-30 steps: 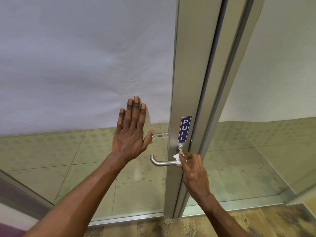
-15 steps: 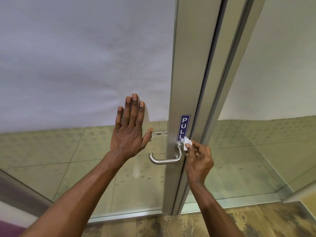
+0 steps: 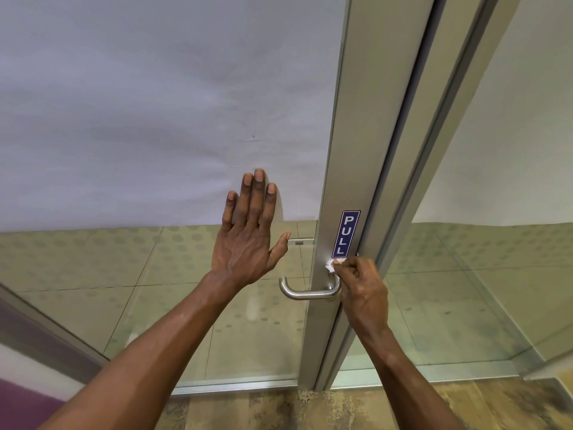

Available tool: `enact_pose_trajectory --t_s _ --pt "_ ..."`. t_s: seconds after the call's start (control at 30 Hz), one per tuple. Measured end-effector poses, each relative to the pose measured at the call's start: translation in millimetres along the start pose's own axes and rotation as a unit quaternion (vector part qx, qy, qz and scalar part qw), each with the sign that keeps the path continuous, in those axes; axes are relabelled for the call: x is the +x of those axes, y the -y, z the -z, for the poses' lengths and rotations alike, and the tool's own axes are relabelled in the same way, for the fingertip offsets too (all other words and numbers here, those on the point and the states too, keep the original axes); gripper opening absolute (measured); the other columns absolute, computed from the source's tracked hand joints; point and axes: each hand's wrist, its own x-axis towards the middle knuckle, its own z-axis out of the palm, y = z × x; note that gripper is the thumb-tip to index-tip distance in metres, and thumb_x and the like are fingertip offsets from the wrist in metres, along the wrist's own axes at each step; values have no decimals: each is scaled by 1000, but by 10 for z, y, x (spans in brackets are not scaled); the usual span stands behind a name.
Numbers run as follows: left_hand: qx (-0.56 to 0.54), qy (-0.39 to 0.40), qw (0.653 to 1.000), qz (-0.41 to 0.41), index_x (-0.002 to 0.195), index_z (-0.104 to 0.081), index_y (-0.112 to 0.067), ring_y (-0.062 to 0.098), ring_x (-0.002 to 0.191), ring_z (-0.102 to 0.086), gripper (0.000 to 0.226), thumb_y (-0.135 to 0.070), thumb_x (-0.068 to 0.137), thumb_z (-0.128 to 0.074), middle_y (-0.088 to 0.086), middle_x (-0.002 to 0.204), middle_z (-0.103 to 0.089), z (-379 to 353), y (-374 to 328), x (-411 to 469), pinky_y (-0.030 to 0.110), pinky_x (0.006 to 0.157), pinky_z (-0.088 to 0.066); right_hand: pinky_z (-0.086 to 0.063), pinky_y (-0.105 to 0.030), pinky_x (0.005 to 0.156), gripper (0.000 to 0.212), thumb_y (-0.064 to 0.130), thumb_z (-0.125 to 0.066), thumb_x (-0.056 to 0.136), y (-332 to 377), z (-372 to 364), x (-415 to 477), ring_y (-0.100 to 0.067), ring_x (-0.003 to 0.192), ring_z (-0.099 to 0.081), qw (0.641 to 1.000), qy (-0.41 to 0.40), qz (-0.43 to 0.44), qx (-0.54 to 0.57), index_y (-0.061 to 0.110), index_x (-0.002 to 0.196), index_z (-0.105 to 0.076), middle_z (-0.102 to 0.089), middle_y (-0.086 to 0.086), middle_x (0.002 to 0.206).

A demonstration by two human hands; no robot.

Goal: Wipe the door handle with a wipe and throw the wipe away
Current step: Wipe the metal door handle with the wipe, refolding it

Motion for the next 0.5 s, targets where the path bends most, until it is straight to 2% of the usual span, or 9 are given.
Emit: enact_pose_trajectory --t_s 0.13,0.23,0.3,0.37,0.4,0.47,0.5 --pt "2 -5 1000 0 179 11 -8 32 177 20 109 -63 108 -52 16 187 23 -16 -1 0 50 144 12 -64 -41 66 26 3 -88 81 -1 -49 -33 -28 84 -70 995 -35 -82 35 6 106 -80 -74 -11 97" --pt "5 -5 1000 0 179 11 -8 32 177 20 110 -63 108 -52 17 187 22 -27 9 2 50 144 11 -57 -29 66 20 5 -88 83 67 -77 -36 -24 75 -70 984 -52 -155 66 4 102 -82 -76 -10 90" --pt "5 -6 1000 0 179 10 -8 33 177 19 110 -64 108 -52 17 187 22 -33 10 1 51 144 11 -54 -26 64 19 8 -90 83 131 -72 -30 -23 68 -70 970 -58 -215 92 4 100 -84 -78 -9 86" --pt "4 -8 1000 0 179 10 -7 33 177 19 110 -64 107 -52 18 187 21 -42 4 -2 51 144 11 -56 -26 61 18 11 -91 83 200 -78 -24 -21 65 -71 943 -65 -300 131 6 99 -85 -82 -8 86" --pt "6 -10 1000 1 179 10 -7 33 177 19 110 -64 107 -52 18 188 21 -45 -3 -4 51 144 11 -55 -21 59 18 14 -91 83 222 -88 -12 -15 63 -71 919 -73 -354 158 8 99 -86 -83 -7 86" --pt "8 -13 1000 4 179 11 -6 33 177 20 110 -64 107 -51 18 188 21 -38 -20 3 51 144 11 -45 -4 53 16 16 -92 82 230 -126 12 1 54 -67 865 -90 -448 209 13 97 -87 -82 -3 80" --pt "7 -11 1000 5 179 11 -6 34 177 20 111 -64 107 -51 18 187 22 -26 -28 4 51 144 12 -47 -4 52 15 15 -93 81 228 -147 15 4 52 -66 842 -97 -479 228 14 94 -87 -81 -1 75"
